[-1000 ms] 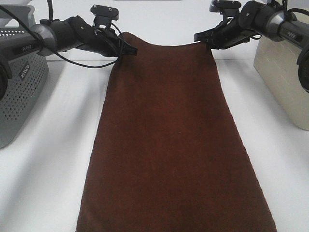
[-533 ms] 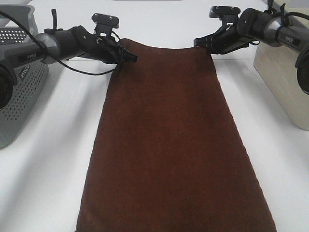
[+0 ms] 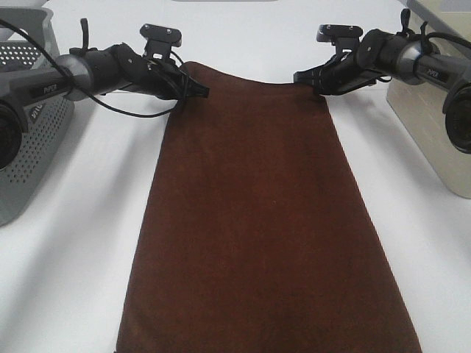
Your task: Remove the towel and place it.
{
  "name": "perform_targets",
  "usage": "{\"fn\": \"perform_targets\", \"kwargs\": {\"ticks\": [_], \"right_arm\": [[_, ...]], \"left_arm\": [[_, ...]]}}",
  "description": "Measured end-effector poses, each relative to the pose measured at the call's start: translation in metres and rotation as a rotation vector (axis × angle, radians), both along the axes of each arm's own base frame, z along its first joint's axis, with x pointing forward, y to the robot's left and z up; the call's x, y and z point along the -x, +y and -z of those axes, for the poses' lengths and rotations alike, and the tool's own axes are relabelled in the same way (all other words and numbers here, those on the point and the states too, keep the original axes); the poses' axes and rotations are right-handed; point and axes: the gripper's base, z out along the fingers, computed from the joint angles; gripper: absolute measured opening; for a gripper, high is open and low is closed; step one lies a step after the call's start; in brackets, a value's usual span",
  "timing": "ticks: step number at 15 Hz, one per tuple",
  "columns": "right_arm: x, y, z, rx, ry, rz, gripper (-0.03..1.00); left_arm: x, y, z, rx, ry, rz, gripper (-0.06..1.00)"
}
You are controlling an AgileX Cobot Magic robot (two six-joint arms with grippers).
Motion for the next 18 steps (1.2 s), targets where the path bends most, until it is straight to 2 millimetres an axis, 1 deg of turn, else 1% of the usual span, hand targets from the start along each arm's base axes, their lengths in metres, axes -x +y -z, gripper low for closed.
{"fn": "perform_targets", "kwargs": {"ticks": [2,4,5,7,8,9,10,11,12,13,14,15,16,17,18], "right_arm": [[0.0,0.0,-0.001,0.0,-0.008,0.002,0.02],[-0.001,0.0,-0.001,-0.014,-0.014,0.009,0.07],[-0.001,0.001,-0.002,-0.026,-0.015,0.014,0.1],[-0.001,0.001,-0.002,-0.032,-0.014,0.015,0.2],[-0.001,0.001,-0.002,-0.033,-0.014,0.016,0.27],[-0.001,0.001,-0.002,-0.034,-0.013,0.016,0.39],[-0.001,0.001,-0.002,-0.034,-0.013,0.016,0.53],[-0.001,0.001,-0.001,-0.034,-0.011,0.015,0.64],[-0.001,0.001,-0.001,-0.034,-0.007,0.014,0.71],[0.0,0.001,-0.001,-0.033,0.006,0.01,0.75],[0.001,0.002,-0.002,-0.033,0.021,0.003,0.76],[0.003,0.002,-0.011,-0.034,0.037,-0.008,0.77],[0.005,0.003,-0.023,-0.035,0.051,-0.021,0.77],[0.008,0.004,-0.041,-0.037,0.067,-0.038,0.77],[0.012,0.005,-0.064,-0.038,0.073,-0.055,0.77]], "left_arm": [[0.0,0.0,0.001,0.001,0.001,0.0,0.0],[0.0,0.0,0.001,0.007,0.003,-0.003,0.01],[0.0,0.0,0.001,0.007,0.003,-0.003,0.03],[-0.001,0.0,0.0,0.009,-0.006,-0.008,0.12],[-0.001,0.001,-0.001,0.01,-0.018,-0.014,0.18],[-0.002,0.001,-0.002,0.011,-0.03,-0.02,0.27],[-0.003,0.001,-0.003,0.012,-0.043,-0.027,0.4],[-0.004,0.002,-0.004,0.013,-0.057,-0.034,0.54],[-0.004,0.002,-0.005,0.014,-0.069,-0.04,0.66],[-0.005,0.003,-0.005,0.014,-0.075,-0.043,0.75],[-0.005,0.003,-0.006,0.015,-0.076,-0.043,0.78],[-0.004,0.002,-0.007,0.014,-0.071,-0.038,0.8],[-0.003,0.001,-0.013,0.014,-0.057,-0.024,0.8],[-0.001,0.0,-0.023,0.008,-0.034,0.003,0.8],[0.003,-0.002,-0.036,-0.001,-0.002,0.038,0.81]]}}
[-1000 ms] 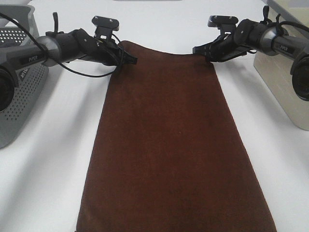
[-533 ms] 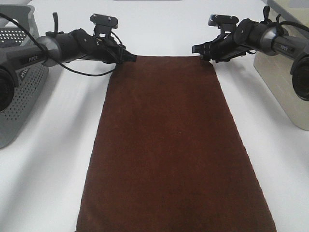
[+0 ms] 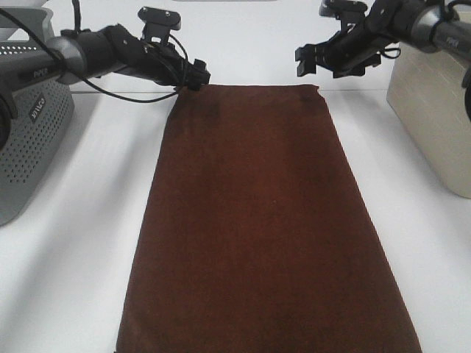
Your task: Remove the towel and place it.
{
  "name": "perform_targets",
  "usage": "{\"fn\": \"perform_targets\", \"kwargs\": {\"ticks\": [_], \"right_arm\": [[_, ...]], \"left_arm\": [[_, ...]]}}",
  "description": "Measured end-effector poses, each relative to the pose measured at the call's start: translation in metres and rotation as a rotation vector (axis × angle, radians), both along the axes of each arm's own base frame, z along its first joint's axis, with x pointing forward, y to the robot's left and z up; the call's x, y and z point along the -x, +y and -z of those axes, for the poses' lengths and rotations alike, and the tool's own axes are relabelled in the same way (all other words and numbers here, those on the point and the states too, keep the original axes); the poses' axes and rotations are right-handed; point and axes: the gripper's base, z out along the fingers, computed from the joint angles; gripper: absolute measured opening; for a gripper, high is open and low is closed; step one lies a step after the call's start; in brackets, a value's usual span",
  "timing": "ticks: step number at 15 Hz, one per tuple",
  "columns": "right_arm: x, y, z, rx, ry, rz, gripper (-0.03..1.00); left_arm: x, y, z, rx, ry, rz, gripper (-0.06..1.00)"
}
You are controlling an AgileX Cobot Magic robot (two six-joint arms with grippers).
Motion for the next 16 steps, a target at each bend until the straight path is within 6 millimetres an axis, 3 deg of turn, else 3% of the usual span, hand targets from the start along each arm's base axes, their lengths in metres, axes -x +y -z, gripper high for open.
{"fn": "perform_targets", "kwargs": {"ticks": [3,6,8,10,12,13,14,16], "right_arm": [[0.019,0.001,-0.074,-0.002,0.001,-0.051,0.8],[0.051,-0.004,-0.143,0.034,0.042,-0.083,0.86],[0.074,-0.016,-0.187,0.049,0.045,-0.047,0.86],[0.095,-0.037,-0.225,0.045,0.033,-0.004,0.87],[0.113,-0.058,-0.249,0.054,0.035,0.029,0.87],[0.116,-0.062,-0.254,0.058,0.033,0.036,0.87],[0.126,-0.075,-0.268,0.073,0.018,0.074,0.87],[0.139,-0.077,-0.285,0.078,-0.011,0.093,0.87]], "left_arm": [[0.02,-0.002,-0.063,-0.034,0.113,0.096,0.92],[0.042,0.009,-0.133,-0.038,0.164,0.049,0.98],[0.056,0.036,-0.182,-0.028,0.16,-0.041,0.98],[0.071,0.081,-0.223,0.009,0.179,-0.176,0.98],[0.084,0.137,-0.245,0.056,0.235,-0.328,0.98],[0.087,0.149,-0.248,0.059,0.249,-0.357,0.98],[0.101,0.175,-0.255,0.039,0.327,-0.406,0.98],[0.109,0.177,-0.26,0.004,0.349,-0.407,0.98]]}}
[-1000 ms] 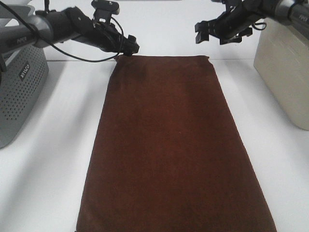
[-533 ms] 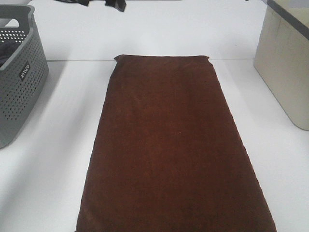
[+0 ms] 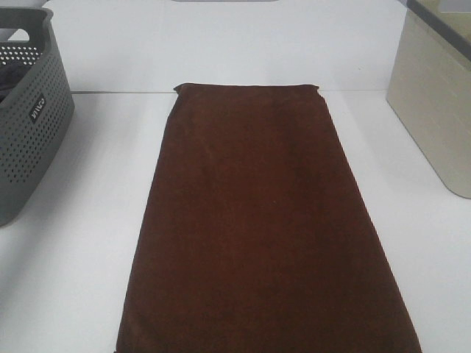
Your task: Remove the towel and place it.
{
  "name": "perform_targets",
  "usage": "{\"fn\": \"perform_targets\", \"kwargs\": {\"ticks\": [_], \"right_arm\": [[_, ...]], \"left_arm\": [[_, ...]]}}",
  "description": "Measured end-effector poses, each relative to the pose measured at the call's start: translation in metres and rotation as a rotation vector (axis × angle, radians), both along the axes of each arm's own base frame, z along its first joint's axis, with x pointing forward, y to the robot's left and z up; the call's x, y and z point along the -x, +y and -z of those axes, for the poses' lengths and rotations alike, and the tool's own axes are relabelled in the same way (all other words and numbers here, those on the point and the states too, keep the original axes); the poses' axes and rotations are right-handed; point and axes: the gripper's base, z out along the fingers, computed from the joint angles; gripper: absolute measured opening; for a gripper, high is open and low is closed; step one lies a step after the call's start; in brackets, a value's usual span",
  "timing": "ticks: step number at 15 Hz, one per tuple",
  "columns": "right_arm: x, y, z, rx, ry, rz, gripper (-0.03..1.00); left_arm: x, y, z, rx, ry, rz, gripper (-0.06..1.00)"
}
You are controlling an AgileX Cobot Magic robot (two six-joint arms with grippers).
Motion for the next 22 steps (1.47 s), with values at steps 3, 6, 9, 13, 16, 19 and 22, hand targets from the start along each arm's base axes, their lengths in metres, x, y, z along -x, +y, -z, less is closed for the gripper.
{"fn": "perform_targets", "kwargs": {"ticks": [3,6,9,13,16,19,22], "right_arm": [[0.039,-0.001,-0.014,0.001,0.026,0.002,0.87],[0.113,-0.002,-0.016,0.009,0.096,0.005,0.87],[0.199,-0.004,-0.001,0.01,0.138,0.009,0.87],[0.289,-0.006,0.026,-0.026,0.133,0.062,0.86],[0.338,-0.007,0.054,-0.023,0.091,0.075,0.86],[0.369,-0.012,0.086,0.022,0.018,0.087,0.86],[0.383,-0.014,0.115,0.047,-0.034,0.09,0.86]], "left_arm": [[0.025,0.0,-0.016,-0.019,0.005,-0.005,0.98],[0.08,0.0,-0.032,-0.041,0.039,0.0,0.98],[0.153,-0.001,-0.033,-0.051,0.066,-0.002,0.98],[0.242,-0.004,-0.014,-0.047,0.024,-0.013,0.98],[0.286,-0.002,0.006,-0.105,0.011,-0.004,0.98],[0.322,0.001,0.023,-0.161,-0.048,-0.014,0.98],[0.352,0.0,0.038,-0.17,-0.118,-0.019,0.98]]}}
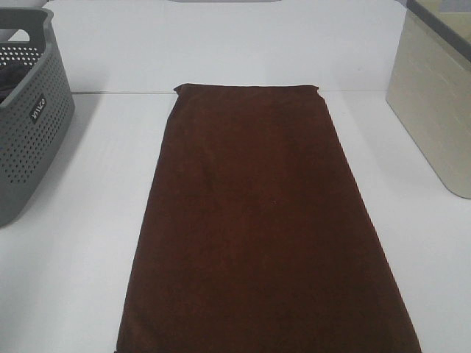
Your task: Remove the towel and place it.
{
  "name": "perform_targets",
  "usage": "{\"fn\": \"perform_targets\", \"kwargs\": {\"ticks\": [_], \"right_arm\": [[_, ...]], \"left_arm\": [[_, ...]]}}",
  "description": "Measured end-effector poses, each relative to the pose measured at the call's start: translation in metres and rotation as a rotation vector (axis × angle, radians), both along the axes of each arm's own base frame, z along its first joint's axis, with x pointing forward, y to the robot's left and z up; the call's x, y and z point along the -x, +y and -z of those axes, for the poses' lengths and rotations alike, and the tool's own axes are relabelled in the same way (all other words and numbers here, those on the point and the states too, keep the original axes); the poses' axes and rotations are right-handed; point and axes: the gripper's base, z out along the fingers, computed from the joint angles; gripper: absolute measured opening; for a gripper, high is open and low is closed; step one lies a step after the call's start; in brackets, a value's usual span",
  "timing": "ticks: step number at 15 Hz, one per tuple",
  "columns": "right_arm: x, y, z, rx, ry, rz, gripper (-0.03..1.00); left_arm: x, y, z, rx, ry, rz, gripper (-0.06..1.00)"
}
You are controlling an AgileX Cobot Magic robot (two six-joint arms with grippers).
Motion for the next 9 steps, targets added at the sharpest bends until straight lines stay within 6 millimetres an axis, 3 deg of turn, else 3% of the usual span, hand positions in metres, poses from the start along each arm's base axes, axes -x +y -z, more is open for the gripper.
{"fn": "perform_targets", "kwargs": {"ticks": [3,9], "right_arm": [[0.018,0.0,0.018,0.0,-0.046,-0.003,0.86],[0.06,-0.001,0.032,0.039,-0.275,-0.031,0.86]], "left_arm": [[0.033,0.0,0.024,-0.013,-0.064,-0.002,0.98],[0.093,-0.006,0.05,0.042,-0.293,-0.004,0.98]]}}
